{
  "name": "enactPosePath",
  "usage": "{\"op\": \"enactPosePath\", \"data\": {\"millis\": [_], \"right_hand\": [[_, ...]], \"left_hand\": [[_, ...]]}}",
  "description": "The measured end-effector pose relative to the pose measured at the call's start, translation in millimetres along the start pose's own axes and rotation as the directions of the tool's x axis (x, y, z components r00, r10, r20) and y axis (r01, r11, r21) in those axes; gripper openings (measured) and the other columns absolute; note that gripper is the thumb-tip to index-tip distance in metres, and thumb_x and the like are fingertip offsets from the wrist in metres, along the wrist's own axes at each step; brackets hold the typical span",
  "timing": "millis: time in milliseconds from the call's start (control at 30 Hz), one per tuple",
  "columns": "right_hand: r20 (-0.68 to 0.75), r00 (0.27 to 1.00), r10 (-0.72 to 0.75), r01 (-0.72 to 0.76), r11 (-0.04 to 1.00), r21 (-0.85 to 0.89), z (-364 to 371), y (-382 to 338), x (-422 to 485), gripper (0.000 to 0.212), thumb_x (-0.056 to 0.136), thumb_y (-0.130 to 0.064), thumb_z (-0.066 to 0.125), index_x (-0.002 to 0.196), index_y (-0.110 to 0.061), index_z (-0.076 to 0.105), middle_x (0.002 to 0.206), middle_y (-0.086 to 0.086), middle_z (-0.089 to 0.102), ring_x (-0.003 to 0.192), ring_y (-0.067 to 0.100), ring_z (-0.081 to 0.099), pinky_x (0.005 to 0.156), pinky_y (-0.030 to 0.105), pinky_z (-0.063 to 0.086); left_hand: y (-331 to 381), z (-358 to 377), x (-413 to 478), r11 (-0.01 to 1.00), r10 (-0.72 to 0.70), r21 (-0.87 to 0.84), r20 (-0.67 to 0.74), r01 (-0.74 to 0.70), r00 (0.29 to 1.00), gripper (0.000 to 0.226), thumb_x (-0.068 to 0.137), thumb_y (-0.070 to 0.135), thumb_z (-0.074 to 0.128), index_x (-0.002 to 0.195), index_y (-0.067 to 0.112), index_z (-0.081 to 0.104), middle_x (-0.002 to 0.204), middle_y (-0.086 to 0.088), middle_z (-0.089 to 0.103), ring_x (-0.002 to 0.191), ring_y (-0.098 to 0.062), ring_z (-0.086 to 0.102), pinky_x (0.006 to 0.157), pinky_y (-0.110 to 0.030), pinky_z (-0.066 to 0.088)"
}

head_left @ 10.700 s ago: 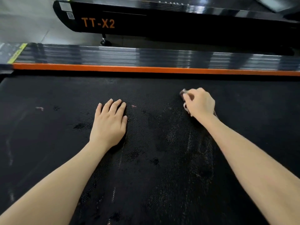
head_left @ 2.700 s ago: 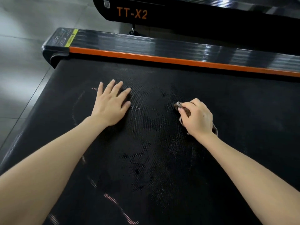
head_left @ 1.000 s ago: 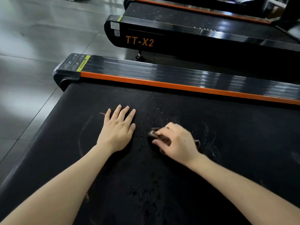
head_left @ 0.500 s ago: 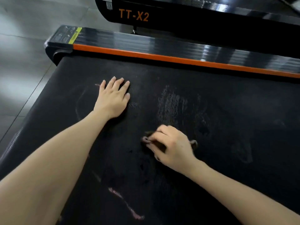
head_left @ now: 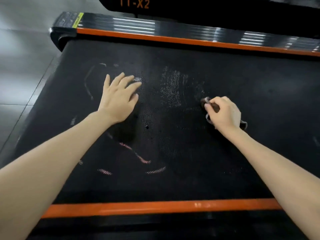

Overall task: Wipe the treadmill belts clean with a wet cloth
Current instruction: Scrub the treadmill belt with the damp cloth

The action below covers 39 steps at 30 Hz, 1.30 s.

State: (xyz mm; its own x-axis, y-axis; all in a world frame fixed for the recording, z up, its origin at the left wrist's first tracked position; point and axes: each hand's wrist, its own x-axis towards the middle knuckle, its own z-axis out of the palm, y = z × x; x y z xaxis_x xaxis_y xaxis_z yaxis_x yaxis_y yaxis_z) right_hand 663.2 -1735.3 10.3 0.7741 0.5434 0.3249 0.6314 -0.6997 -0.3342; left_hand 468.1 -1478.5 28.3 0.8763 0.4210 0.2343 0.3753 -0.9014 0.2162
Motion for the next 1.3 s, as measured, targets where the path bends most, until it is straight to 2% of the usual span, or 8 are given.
{"op": "enactPosePath", "data": {"millis": [200,467,733,900,1033,1100,1233,1300], "right_hand": [[0.252,0.809,-0.531,0.458,0.839,0.294,-44,-34,-125,0.023,0.085,-0.037,0.058,0.083,-0.018,0.068,0.083,-0.005,0.059,0.073,0.013,0.053,0.068,0.025,0.041],[0.231,0.878,-0.419,0.372,0.902,0.219,-66,6,-131,0.028,0.084,-0.042,0.053,0.080,-0.016,0.063,0.082,-0.007,0.056,0.076,0.014,0.051,0.071,0.036,0.042],[0.220,0.512,-0.830,0.722,0.555,0.413,12,-129,-101,0.024,0.086,-0.040,0.055,0.080,-0.018,0.064,0.083,0.002,0.059,0.073,0.023,0.053,0.063,0.033,0.041],[0.141,0.848,-0.510,0.471,0.850,0.237,62,-150,12,0.025,0.088,-0.039,0.056,0.088,-0.016,0.065,0.089,0.008,0.060,0.088,0.031,0.057,0.071,0.035,0.041],[0.157,0.862,-0.482,0.440,0.865,0.241,72,-167,23,0.021,0.087,-0.037,0.060,0.090,-0.016,0.067,0.092,0.007,0.061,0.091,0.030,0.058,0.074,0.036,0.044],[0.161,0.773,-0.614,0.541,0.770,0.338,60,-163,-16,0.024,0.084,-0.040,0.058,0.083,-0.018,0.067,0.085,0.006,0.062,0.084,0.031,0.059,0.073,0.039,0.046],[0.172,0.379,-0.909,0.699,0.403,0.590,22,-147,-98,0.026,0.086,-0.041,0.056,0.082,-0.019,0.068,0.082,0.000,0.061,0.071,0.023,0.055,0.064,0.033,0.043],[0.149,0.345,-0.927,0.739,0.366,0.566,27,-148,-86,0.026,0.085,-0.043,0.056,0.083,-0.020,0.069,0.082,-0.001,0.062,0.072,0.022,0.057,0.064,0.033,0.046]], "left_hand": [[-2,-6,-81,1.000,-0.009,0.017,0.111,0.007,0.994,0.064,0.090,0.048,0.014,0.138,0.022,0.047,0.149,-0.005,0.038,0.143,-0.029,0.022,0.116,-0.051,0.002],[-14,2,-103,0.997,-0.047,0.062,0.147,0.038,0.988,0.066,0.090,0.048,0.012,0.142,0.022,0.041,0.151,-0.005,0.035,0.143,-0.028,0.019,0.116,-0.049,0.002],[-18,-7,-103,0.982,-0.170,-0.078,0.034,0.173,0.985,0.042,0.100,0.026,0.036,0.141,0.019,0.043,0.151,-0.002,0.034,0.145,-0.022,0.015,0.118,-0.040,0.002],[-32,-25,-115,0.948,-0.313,-0.059,-0.010,0.312,0.950,0.042,0.101,0.027,0.037,0.142,0.020,0.040,0.152,0.000,0.033,0.145,-0.021,0.014,0.118,-0.039,0.003],[-45,-34,-131,0.919,-0.395,-0.002,0.013,0.395,0.919,0.042,0.101,0.026,0.037,0.142,0.022,0.040,0.152,0.001,0.032,0.145,-0.021,0.013,0.117,-0.039,0.003],[-48,-34,-135,0.907,-0.421,0.022,0.038,0.421,0.906,0.042,0.101,0.027,0.037,0.143,0.023,0.040,0.153,0.002,0.031,0.145,-0.021,0.013,0.117,-0.039,0.003],[-50,-29,-131,0.910,-0.415,0.059,0.091,0.411,0.905,0.042,0.101,0.027,0.037,0.142,0.022,0.040,0.153,0.002,0.030,0.145,-0.021,0.012,0.117,-0.040,0.004],[-53,-25,-129,0.918,-0.397,0.047,0.095,0.395,0.913,0.041,0.100,0.025,0.039,0.141,0.020,0.043,0.152,0.000,0.033,0.145,-0.022,0.015,0.118,-0.042,0.009]]}}
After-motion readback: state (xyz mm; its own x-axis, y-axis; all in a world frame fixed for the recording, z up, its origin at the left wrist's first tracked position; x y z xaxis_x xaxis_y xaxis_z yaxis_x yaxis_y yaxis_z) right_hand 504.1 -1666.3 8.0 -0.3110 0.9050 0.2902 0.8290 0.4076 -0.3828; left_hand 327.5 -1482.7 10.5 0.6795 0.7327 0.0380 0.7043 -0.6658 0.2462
